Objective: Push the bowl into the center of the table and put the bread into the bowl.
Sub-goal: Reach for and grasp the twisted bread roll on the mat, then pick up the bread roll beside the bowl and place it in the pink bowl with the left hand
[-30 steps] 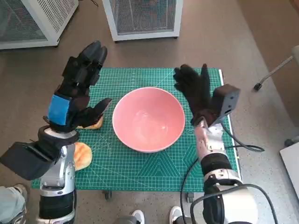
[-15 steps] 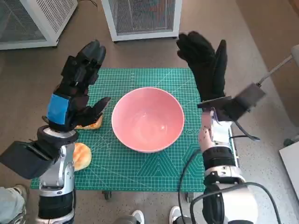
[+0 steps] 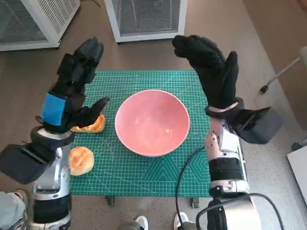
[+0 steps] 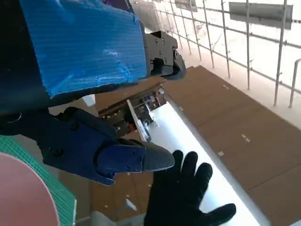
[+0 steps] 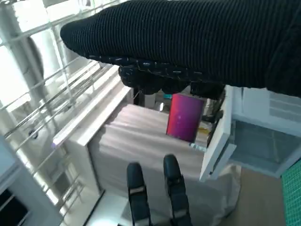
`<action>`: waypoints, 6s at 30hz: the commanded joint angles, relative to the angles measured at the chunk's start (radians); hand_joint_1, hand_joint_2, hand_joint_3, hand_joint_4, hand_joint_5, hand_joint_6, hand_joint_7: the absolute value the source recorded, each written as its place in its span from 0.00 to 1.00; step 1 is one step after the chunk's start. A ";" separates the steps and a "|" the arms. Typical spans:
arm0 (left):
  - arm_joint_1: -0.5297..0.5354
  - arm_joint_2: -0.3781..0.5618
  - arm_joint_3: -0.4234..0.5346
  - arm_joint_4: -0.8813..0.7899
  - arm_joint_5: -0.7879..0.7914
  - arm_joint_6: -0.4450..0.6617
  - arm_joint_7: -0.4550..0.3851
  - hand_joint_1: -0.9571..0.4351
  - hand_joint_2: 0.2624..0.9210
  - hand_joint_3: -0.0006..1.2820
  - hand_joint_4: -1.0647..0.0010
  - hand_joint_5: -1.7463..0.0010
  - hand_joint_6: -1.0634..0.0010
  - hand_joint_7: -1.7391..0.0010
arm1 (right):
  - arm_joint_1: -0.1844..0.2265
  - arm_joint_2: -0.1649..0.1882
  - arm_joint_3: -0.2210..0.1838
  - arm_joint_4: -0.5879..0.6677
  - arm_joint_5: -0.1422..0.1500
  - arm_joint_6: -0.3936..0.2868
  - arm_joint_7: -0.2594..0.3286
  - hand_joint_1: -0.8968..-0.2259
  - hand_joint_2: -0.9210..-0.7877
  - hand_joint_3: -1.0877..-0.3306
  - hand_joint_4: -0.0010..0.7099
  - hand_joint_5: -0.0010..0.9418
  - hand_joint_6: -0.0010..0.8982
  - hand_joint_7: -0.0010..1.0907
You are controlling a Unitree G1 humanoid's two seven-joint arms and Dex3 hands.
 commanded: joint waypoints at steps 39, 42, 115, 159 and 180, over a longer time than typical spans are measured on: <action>-0.019 0.779 -0.207 -0.289 0.401 0.856 -0.400 0.75 0.72 0.00 0.94 1.00 0.84 0.98 | 0.087 0.002 0.038 -0.102 0.021 0.065 -0.037 0.33 0.00 0.50 0.31 0.00 0.32 0.09; -0.038 0.768 -0.246 -0.267 0.430 0.856 -0.402 0.75 0.72 0.00 0.95 1.00 0.84 0.98 | 0.086 0.000 0.037 -0.099 0.022 0.065 -0.035 0.33 0.00 0.49 0.31 0.00 0.32 0.08; -0.369 0.335 -0.680 0.768 0.941 0.434 -0.231 0.65 0.80 0.02 0.52 0.95 0.49 0.95 | 0.122 -0.023 0.042 -0.153 0.025 0.080 -0.039 0.33 0.00 0.44 0.28 0.00 0.31 0.07; -0.332 0.417 -0.471 0.371 0.887 0.448 -0.217 0.69 1.00 0.07 0.39 0.28 0.42 0.34 | 0.141 -0.030 0.051 -0.193 0.055 0.100 -0.027 0.32 0.00 0.43 0.28 0.00 0.31 0.07; -0.266 0.330 -0.374 -0.087 0.822 0.339 -0.145 0.69 0.98 0.02 0.24 0.40 0.36 0.36 | 0.139 -0.033 0.050 -0.179 0.057 0.099 -0.020 0.32 0.00 0.43 0.29 0.00 0.31 0.08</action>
